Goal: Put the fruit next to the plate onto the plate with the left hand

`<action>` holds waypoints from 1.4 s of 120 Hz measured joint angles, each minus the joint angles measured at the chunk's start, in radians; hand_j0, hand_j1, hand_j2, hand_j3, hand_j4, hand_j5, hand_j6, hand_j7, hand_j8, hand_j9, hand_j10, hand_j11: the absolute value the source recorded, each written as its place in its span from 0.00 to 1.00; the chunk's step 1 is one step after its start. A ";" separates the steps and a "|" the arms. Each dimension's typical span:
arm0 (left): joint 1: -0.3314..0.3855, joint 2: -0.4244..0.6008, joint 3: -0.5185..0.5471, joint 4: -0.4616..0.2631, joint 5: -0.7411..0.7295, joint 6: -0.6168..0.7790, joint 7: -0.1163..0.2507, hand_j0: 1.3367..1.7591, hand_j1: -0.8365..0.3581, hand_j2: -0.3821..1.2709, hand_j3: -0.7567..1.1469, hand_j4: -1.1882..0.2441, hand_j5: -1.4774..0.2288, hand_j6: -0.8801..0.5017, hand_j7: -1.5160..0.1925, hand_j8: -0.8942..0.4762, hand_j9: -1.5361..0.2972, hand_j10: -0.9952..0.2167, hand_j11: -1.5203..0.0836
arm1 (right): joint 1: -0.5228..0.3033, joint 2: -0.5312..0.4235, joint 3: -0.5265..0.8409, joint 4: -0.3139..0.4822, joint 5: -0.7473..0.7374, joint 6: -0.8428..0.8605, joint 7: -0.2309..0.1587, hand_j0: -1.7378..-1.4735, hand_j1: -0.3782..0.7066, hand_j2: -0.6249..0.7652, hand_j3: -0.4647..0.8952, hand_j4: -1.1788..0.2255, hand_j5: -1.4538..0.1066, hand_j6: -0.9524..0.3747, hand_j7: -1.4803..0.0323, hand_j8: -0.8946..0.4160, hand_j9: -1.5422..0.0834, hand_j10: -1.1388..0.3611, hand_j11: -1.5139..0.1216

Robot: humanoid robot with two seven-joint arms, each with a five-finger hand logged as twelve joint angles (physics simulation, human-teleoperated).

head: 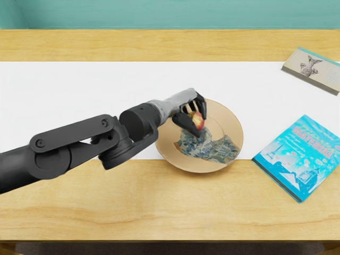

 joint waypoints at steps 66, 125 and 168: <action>-0.020 -0.071 -0.026 0.076 -0.005 -0.007 -0.001 0.75 0.66 0.31 0.40 0.56 0.55 0.40 0.58 0.44 0.55 0.54 0.62 | 0.002 0.000 0.000 -0.001 0.000 0.000 0.000 0.30 0.03 0.45 0.34 0.84 0.93 0.72 0.98 0.68 0.95 0.76 0.93; 0.128 0.110 -0.270 -0.149 -1.243 -0.247 -0.001 0.76 0.94 0.24 0.40 0.79 0.82 0.60 0.85 0.62 0.80 0.78 0.90 | 0.006 0.000 0.001 0.004 0.001 0.001 0.000 0.30 0.03 0.45 0.34 0.84 0.93 0.72 0.98 0.68 0.95 0.76 0.93; 0.272 0.637 -0.423 -0.178 -1.717 -0.624 -0.001 0.76 0.97 0.23 0.40 0.81 0.85 0.62 0.87 0.64 0.82 0.80 0.93 | 0.014 0.000 0.002 0.035 0.001 0.001 -0.001 0.30 0.03 0.45 0.34 0.84 0.93 0.72 0.98 0.68 0.95 0.76 0.93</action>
